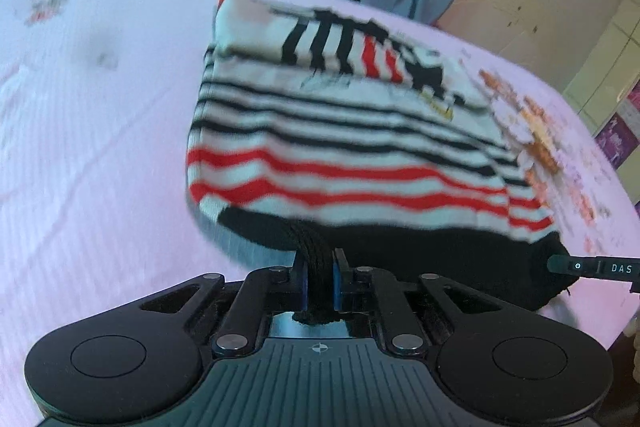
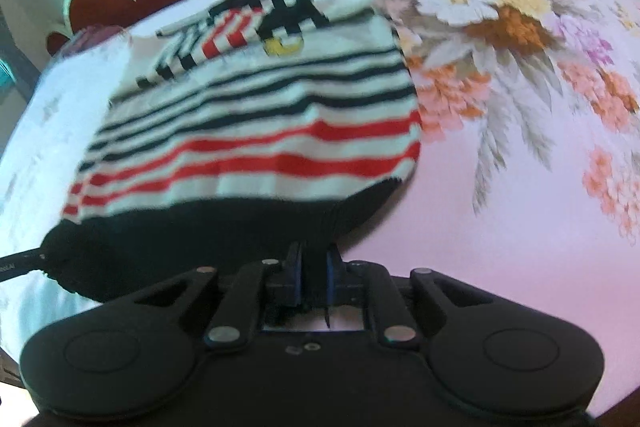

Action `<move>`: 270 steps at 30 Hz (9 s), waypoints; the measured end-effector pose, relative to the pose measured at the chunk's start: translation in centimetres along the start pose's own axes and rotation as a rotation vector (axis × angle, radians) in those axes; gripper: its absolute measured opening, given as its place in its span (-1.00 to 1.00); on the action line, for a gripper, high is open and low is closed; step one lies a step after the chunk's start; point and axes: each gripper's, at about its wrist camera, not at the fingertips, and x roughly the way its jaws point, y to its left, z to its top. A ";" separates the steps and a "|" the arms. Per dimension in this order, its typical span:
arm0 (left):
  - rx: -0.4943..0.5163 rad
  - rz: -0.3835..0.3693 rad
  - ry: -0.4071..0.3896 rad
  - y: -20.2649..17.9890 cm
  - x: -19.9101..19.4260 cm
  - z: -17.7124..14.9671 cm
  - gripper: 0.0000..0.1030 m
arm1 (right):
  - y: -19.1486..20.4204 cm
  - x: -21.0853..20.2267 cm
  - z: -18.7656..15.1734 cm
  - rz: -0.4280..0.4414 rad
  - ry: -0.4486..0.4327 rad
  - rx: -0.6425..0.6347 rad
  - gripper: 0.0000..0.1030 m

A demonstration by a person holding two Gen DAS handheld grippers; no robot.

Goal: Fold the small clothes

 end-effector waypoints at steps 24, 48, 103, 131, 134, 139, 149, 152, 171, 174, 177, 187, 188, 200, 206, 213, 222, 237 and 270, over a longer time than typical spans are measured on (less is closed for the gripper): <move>-0.041 0.021 -0.266 -1.2 3.7 15.3 -0.81 | 1.4 1.7 16.0 0.055 -0.278 -0.102 -0.80; -0.092 0.194 -0.159 0.1 20.0 28.1 -0.80 | -1.5 17.2 30.1 0.081 -0.144 0.105 -0.76; 0.056 0.377 -0.200 2.9 25.2 27.6 -1.00 | -2.4 24.4 32.9 -0.016 -0.144 -0.113 -0.66; 0.132 0.319 -0.126 -0.6 22.2 22.3 -1.00 | 0.5 19.5 25.4 -0.002 -0.138 -0.274 -0.58; 0.078 0.273 -0.147 -1.3 20.8 22.1 -1.00 | 1.2 17.9 24.9 0.040 -0.155 -0.253 -0.48; 0.097 0.183 -0.145 -4.4 19.8 20.5 -1.00 | 3.8 16.9 23.7 0.113 -0.161 -0.291 -0.48; 0.092 0.204 -0.103 -4.1 21.1 18.6 -1.00 | 2.5 17.5 20.8 0.056 -0.128 -0.363 -0.60; 0.089 0.207 -0.104 -4.2 21.2 18.5 -1.00 | 1.3 17.0 20.5 0.048 -0.130 -0.360 -0.61; 0.096 0.239 -0.094 -4.8 21.4 18.6 -1.00 | 3.3 15.5 20.0 0.055 -0.144 -0.329 -0.39; 0.089 0.229 -0.092 -4.6 21.3 18.6 -1.00 | 4.2 15.8 19.7 0.053 -0.145 -0.329 -0.39; 0.067 0.209 -0.089 -4.2 21.0 18.6 -1.00 | 5.0 17.0 18.9 0.016 -0.102 -0.375 -0.39; -0.043 0.135 -0.032 -2.1 17.4 16.6 -0.99 | 5.8 15.6 19.2 0.028 -0.120 -0.345 -0.33; -0.069 0.126 -0.024 -1.6 17.0 16.1 -0.99 | 6.2 15.4 19.3 0.035 -0.129 -0.343 -0.31; -0.428 0.027 -0.042 3.3 14.0 11.5 0.79 | 9.9 16.2 19.4 0.094 -0.127 -0.373 -0.10; -0.607 -0.066 -0.160 5.9 15.3 11.6 0.79 | 10.1 16.7 19.4 0.078 -0.130 -0.365 -0.10; -0.702 -0.128 -0.272 7.5 18.1 12.0 0.78 | 10.5 17.8 20.5 0.051 -0.146 -0.351 -0.10; -0.726 -0.096 -0.311 8.8 20.7 13.1 -0.50 | 11.4 21.1 20.5 -0.031 -0.134 -0.395 -0.07; -0.394 0.022 -0.401 1.6 16.3 17.9 -0.70 | 8.7 19.8 22.0 0.092 -0.119 -0.337 -0.07; 0.287 -0.058 -0.240 -21.8 15.4 15.6 0.62 | -10.7 14.3 27.0 0.293 -0.120 0.059 0.04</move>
